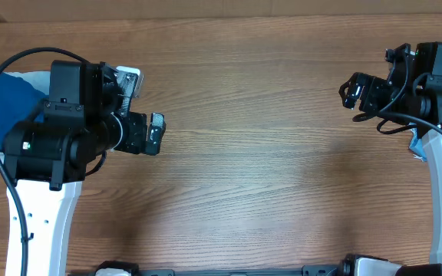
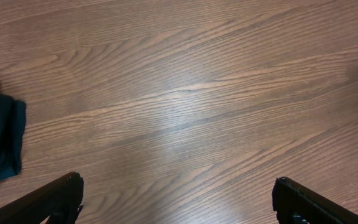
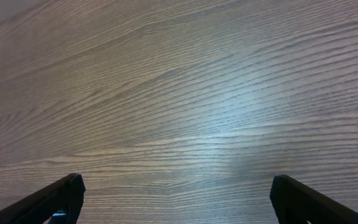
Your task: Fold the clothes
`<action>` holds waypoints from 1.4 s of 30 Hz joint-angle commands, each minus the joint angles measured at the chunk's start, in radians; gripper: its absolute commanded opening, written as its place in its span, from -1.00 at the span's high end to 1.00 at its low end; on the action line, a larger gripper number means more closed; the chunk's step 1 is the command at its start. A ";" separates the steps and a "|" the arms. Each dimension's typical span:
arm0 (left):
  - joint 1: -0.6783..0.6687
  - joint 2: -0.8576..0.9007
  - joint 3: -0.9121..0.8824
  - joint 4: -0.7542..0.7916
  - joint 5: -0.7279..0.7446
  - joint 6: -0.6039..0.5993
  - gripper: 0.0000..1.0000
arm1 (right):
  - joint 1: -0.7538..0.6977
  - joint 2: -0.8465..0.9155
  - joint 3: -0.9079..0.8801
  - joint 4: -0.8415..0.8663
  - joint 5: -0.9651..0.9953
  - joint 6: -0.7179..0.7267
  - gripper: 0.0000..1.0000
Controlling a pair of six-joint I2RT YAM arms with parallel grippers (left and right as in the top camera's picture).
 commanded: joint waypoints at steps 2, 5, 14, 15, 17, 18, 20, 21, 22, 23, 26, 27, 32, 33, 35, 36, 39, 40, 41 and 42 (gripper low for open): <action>-0.006 0.006 -0.007 0.003 -0.011 0.016 -1.00 | 0.000 -0.024 0.026 0.003 -0.005 -0.007 -1.00; -0.006 0.006 -0.007 0.003 -0.011 0.016 -1.00 | 0.000 -0.024 0.026 0.003 -0.005 -0.007 -1.00; -0.006 0.007 -0.007 0.003 -0.011 0.016 -1.00 | 0.018 -0.184 -0.016 0.007 0.026 -0.008 -1.00; -0.006 0.007 -0.007 0.003 -0.011 0.016 -1.00 | 0.029 -0.302 -0.080 0.063 0.062 -0.008 -1.00; -0.006 0.007 -0.007 0.003 -0.011 0.016 -1.00 | 0.031 -0.479 -0.215 0.175 0.076 -0.008 -1.00; -0.006 0.008 -0.007 0.003 -0.011 0.016 -1.00 | 0.031 -0.613 -0.338 0.238 0.077 -0.008 -1.00; -0.006 0.008 -0.007 0.003 -0.011 0.016 -1.00 | 0.031 -0.753 -0.481 0.288 0.084 -0.008 -1.00; -0.006 0.008 -0.007 0.003 -0.011 0.016 -1.00 | 0.031 -0.830 -0.566 0.303 0.085 -0.008 -1.00; -0.006 0.008 -0.007 0.003 -0.011 0.016 -1.00 | 0.031 -0.911 -0.648 0.303 0.086 -0.008 -1.00; -0.006 0.008 -0.007 0.003 -0.011 0.016 -1.00 | 0.031 -0.996 -0.731 0.303 0.085 -0.007 -1.00; -0.006 0.008 -0.007 0.003 -0.011 0.016 -1.00 | 0.031 -1.175 -0.916 0.318 0.085 -0.007 -1.00; -0.006 0.008 -0.007 0.003 -0.011 0.016 -1.00 | 0.031 -1.201 -0.945 0.319 0.086 -0.007 -1.00; -0.006 0.008 -0.007 0.003 -0.011 0.016 -1.00 | 0.031 -1.355 -1.116 0.346 0.086 -0.007 -1.00; -0.006 0.008 -0.007 0.003 -0.011 0.016 -1.00 | 0.031 -1.386 -1.149 0.355 0.085 -0.007 -1.00; -0.006 0.008 -0.007 0.003 -0.011 0.016 -1.00 | 0.031 -1.430 -1.194 0.356 0.084 -0.007 -1.00; -0.006 0.008 -0.007 0.003 -0.011 0.016 -1.00 | 0.031 -1.442 -1.218 0.356 0.082 -0.007 -1.00; -0.006 0.008 -0.007 0.003 -0.011 0.016 -1.00 | 0.031 -1.442 -1.270 0.356 0.083 -0.007 -1.00; -0.007 0.008 -0.007 0.003 -0.011 0.016 -1.00 | 0.031 -1.441 -1.275 0.346 0.094 -0.007 -1.00; -0.006 0.008 -0.007 0.003 -0.011 0.016 -1.00 | 0.031 -1.441 -1.275 0.348 0.102 -0.007 -1.00; -0.006 0.008 -0.007 0.003 -0.011 0.016 -1.00 | 0.031 -1.440 -1.275 0.348 0.101 -0.007 -1.00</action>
